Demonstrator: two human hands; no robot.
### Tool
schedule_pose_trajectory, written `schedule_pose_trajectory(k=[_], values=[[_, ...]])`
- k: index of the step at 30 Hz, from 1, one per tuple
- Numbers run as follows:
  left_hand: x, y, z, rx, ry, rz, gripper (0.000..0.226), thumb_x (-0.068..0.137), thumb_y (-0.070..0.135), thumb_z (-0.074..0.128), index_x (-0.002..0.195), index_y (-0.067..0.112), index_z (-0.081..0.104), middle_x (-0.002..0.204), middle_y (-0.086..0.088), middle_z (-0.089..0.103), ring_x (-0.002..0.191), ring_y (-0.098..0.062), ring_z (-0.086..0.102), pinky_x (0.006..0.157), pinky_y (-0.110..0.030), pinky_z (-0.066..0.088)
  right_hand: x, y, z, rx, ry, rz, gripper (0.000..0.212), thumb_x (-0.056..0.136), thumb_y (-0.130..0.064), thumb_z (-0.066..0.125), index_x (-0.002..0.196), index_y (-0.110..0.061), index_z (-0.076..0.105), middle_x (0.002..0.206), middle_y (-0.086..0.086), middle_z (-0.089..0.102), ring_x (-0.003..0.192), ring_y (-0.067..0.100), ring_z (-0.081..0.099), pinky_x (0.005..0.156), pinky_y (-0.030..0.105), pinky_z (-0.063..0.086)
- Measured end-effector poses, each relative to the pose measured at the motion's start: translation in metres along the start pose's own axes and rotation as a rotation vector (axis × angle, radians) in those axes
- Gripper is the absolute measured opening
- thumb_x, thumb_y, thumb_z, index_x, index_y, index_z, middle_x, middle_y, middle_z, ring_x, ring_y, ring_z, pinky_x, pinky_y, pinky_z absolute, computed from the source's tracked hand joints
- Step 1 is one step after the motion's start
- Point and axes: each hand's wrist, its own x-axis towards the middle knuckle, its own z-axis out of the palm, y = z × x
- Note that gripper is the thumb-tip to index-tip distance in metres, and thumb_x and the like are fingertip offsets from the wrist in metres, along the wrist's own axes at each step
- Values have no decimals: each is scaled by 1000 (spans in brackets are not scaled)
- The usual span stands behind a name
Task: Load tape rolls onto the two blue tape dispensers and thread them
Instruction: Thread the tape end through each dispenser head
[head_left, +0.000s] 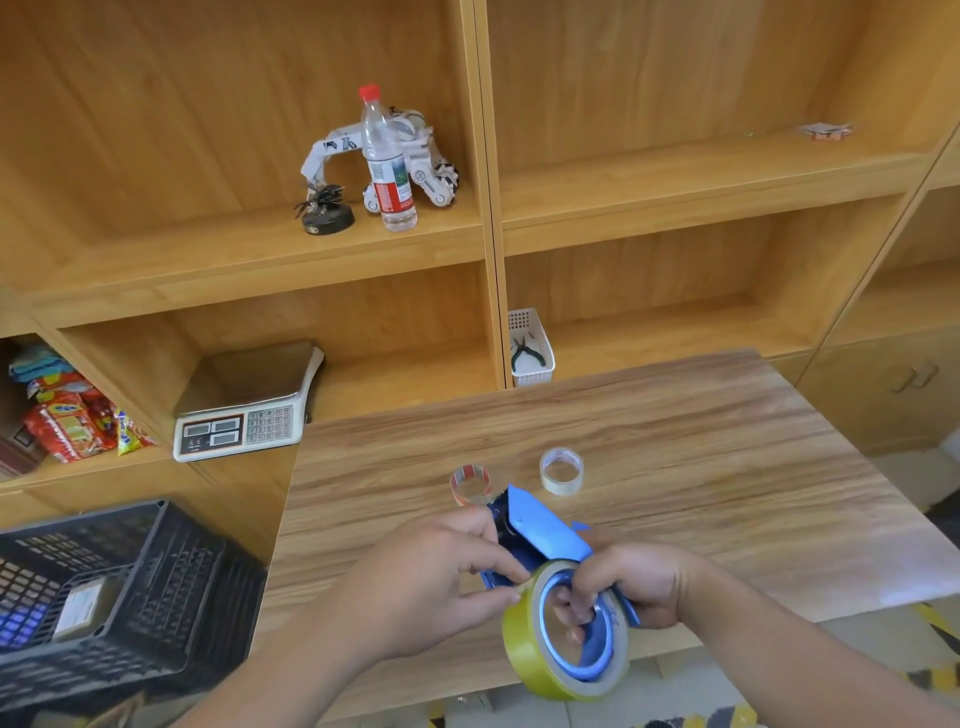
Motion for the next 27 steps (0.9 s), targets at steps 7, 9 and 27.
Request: schedule_pose_trajectory(k=[7,9,27], values=[[-4,2,4,8,30,12,14,91,45,69,103,40,74,89,26,49,81,5,52,67,-10,34,1,6,-1,10,3,-5,8,63,1,52,70,-3,51,64,12,51,64,29,54,69,33,49],[-7,1,6,-10,34,24,20,89,48,70,107,41,75,90,24,49,81,5,52,67,-11,36,-1,5,1,39,-13,-8,7,64,2,51,69,-4,52,62,11,51,64,28,53,68,33,49],[-24,18,17,106,224,97,12,89,44,66,92,35,73,85,19,49,63,-6,49,53,-13,31,-5,7,3,152,-169,-19,12,67,3,48,74,-7,48,63,8,49,63,26,55,69,32,51]])
